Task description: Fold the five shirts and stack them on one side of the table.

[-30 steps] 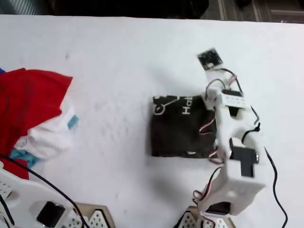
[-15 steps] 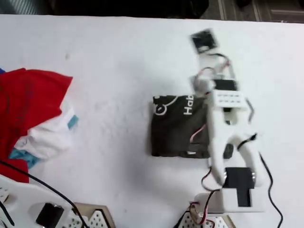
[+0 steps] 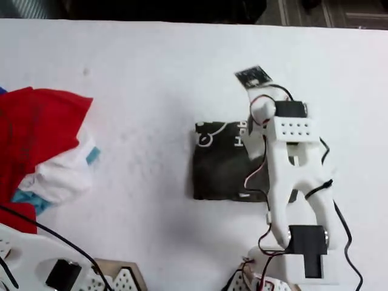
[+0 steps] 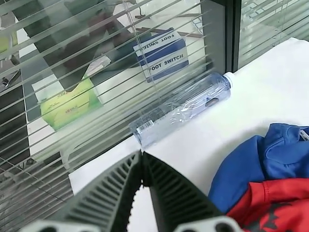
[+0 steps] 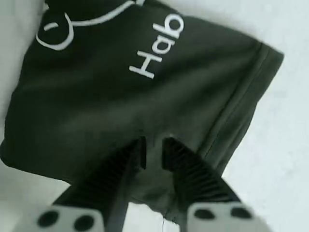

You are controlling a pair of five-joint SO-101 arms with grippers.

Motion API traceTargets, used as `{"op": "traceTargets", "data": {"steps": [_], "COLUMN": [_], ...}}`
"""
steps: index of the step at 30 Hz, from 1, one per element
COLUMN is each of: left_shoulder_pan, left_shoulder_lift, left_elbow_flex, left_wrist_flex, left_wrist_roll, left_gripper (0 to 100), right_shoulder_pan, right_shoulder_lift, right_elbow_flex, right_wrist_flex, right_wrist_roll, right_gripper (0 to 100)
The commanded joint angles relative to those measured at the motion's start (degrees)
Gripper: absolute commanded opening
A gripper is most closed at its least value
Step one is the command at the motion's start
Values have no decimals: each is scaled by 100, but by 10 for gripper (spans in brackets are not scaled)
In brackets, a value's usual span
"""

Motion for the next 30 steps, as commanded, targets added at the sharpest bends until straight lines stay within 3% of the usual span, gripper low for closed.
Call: {"op": "traceTargets", "data": {"steps": [1, 6, 16, 19, 24, 27, 30], "left_shoulder_pan": [4, 4, -22, -31, -31, -31, -31], "left_shoulder_lift": [-330, -330, -330, -330, -338, -338, -338], "left_elbow_flex": [0, 9, 9, 9, 9, 9, -18], "left_wrist_flex": [-9, -9, -9, -9, -9, -9, -9], "left_wrist_roll": [-44, -44, -44, -44, -44, -44, -44], "left_gripper": [24, 24, 24, 24, 24, 24, 24], "right_shoulder_pan": [259, 268, 259, 127, 154, 268, 602], "right_shoulder_lift": [57, 708, 2457, 2738, 2747, 2738, 2598], "right_elbow_flex": [97, 97, 35, -9, -369, -440, -484], "right_wrist_flex": [13, -101, -1024, -884, -541, -189, 66], "right_wrist_roll": [-905, -1802, -2215, -2189, -1644, -1046, -501], "right_gripper": [295, 464, 467, 381, 18, 63, 15]}}
